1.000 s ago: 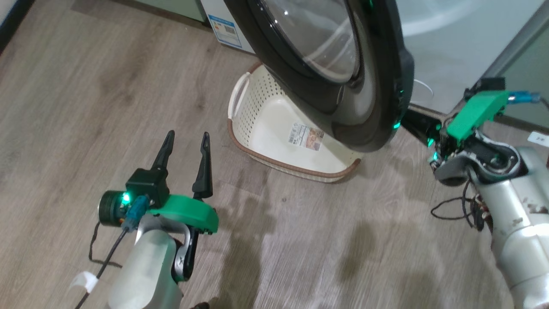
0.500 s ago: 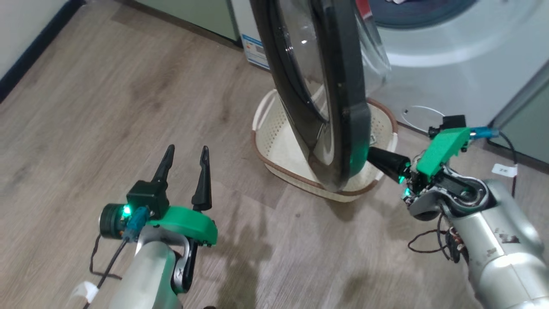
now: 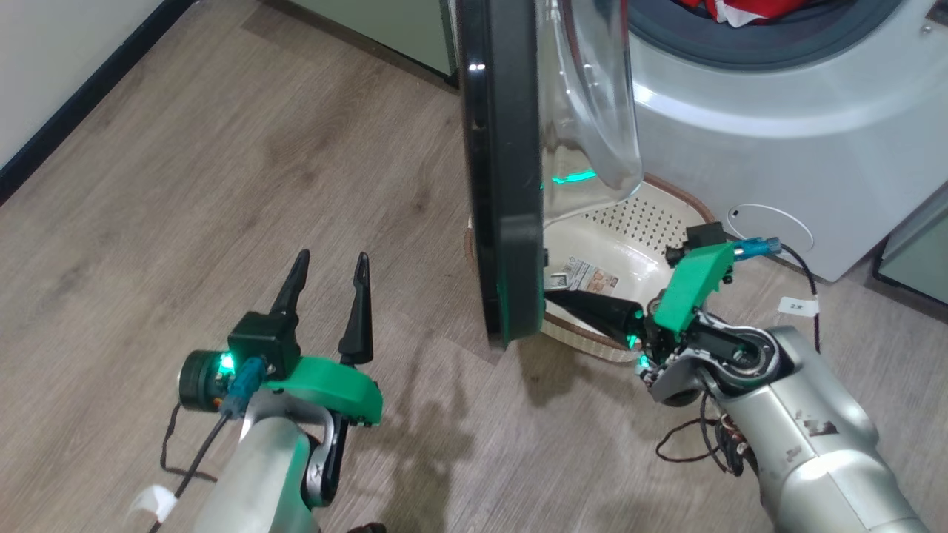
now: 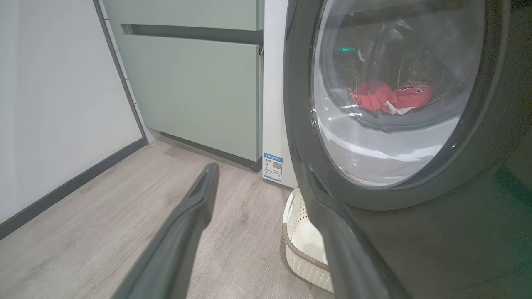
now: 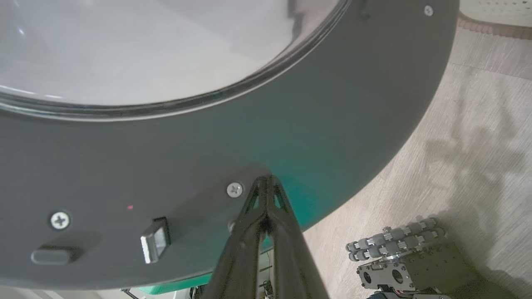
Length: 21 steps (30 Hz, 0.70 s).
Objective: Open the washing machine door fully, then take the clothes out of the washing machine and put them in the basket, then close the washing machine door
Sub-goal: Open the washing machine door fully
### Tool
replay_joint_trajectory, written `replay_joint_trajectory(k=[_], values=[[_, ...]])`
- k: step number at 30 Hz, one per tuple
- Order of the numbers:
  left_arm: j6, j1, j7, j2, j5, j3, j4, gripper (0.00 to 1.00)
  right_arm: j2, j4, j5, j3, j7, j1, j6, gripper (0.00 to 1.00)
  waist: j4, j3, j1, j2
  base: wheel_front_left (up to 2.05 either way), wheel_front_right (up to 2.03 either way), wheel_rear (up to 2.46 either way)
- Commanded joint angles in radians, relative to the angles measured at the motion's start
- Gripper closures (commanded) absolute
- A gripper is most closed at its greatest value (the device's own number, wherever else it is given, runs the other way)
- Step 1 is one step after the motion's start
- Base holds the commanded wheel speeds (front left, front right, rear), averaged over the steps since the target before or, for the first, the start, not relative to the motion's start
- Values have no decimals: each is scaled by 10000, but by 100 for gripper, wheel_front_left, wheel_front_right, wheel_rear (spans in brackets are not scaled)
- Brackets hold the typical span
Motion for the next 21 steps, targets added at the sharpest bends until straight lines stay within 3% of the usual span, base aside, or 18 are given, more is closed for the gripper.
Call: replay_joint_trajectory(k=[1,7,12,13,14,21], values=[[70,-159,-65,168,-97,356,-359,0,253,-305,71,172,37,-123,77,100,-4,-17,0,0,0,0,0],[45,-79,-65,168,-3,415,-296,0,368,-238,149,264,-160,14,77,100,-55,-279,0,0,0,0,0],[-251,22,-65,168,279,594,-3,0,267,-233,39,6,-911,400,77,100,-201,-829,0,0,0,0,0],[-328,65,-65,168,404,716,73,0,264,-278,7,-21,-1079,501,77,73,-318,-954,0,0,0,0,0],[-403,105,-65,175,526,863,129,0,257,-327,-40,-46,-1279,588,77,2,-460,-1050,0,0,0,0,0],[-891,305,-65,500,1021,1883,323,0,137,-444,-296,-134,-2446,1148,77,0,-1542,-1762,0,0,0,0,0]])
